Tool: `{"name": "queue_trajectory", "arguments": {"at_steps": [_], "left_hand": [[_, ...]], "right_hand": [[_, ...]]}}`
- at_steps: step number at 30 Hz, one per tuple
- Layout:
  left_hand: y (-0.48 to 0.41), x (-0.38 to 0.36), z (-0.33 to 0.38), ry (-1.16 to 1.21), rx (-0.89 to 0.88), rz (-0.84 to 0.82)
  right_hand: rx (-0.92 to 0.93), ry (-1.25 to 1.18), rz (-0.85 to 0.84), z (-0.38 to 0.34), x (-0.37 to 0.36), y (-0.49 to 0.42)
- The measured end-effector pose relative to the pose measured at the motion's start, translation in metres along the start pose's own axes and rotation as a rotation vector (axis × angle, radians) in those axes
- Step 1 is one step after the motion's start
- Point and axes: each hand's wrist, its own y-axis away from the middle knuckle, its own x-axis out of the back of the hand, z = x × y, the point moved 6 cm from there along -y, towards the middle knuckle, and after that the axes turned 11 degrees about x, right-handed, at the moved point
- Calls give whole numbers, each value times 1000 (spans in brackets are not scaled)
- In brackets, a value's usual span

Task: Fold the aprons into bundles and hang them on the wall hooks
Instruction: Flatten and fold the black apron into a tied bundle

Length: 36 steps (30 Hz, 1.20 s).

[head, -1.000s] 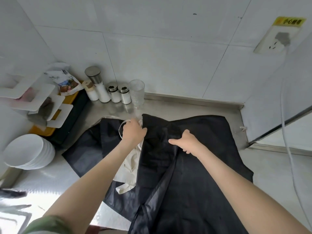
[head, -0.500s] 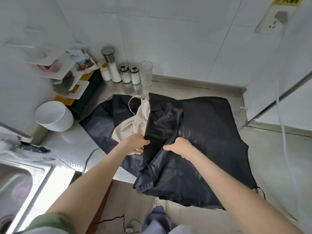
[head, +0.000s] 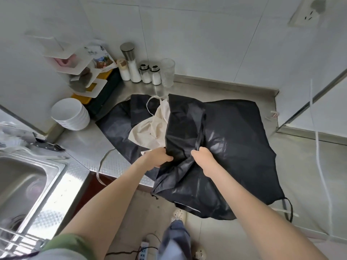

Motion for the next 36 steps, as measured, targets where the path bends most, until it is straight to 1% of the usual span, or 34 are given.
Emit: {"name": "queue_trajectory", "arguments": {"at_steps": [1,2,4,5,7,9,13,15,17,19,21,23,24,25,27,28,30,33,36], "left_hand": [[-2,2,-1,37,4,28],[-3,1,-1,87,11,19],[0,-4,4,169,19,-45],[2,-8,8,197,18,-73],[10,-13,17,235,5,-117],[17,-17,25,246,-10,-142],[18,-14,29,250,-22,-118],[16,-9,25,287,1,-90],[16,-3,19,310,23,-84],[15,0,12,288,44,-118],[16,-2,7,205,82,-200],[18,-3,5,111,117,-238],[17,0,7,96,115,-218],[14,6,10,110,90,-172],[8,20,23,224,-5,-55],[6,29,31,301,-52,12],[3,49,48,366,-137,122],[-4,68,76,365,-194,156],[-20,81,96,292,-157,221]], "right_hand": [[15,-9,7,1,3,-1],[29,-22,22,2,8,-2],[28,-95,45,6,15,-4],[-2,-174,29,9,16,-2],[-82,-299,-71,16,11,-1],[-135,-257,-143,20,6,-1],[-143,-36,-92,24,11,1],[-131,44,-141,30,18,1],[-152,48,-174,38,29,6],[-164,56,-103,43,46,5],[-198,73,-29,42,58,2],[-238,107,-26,34,62,-1],[-190,177,-37,26,62,-5],[-69,302,-27,14,64,-11],[258,620,23,-18,66,-18],[399,741,31,-35,63,-20],[596,808,8,-68,53,-30],[742,859,-111,-106,32,-58],[783,950,-211,-133,15,-84]]}}
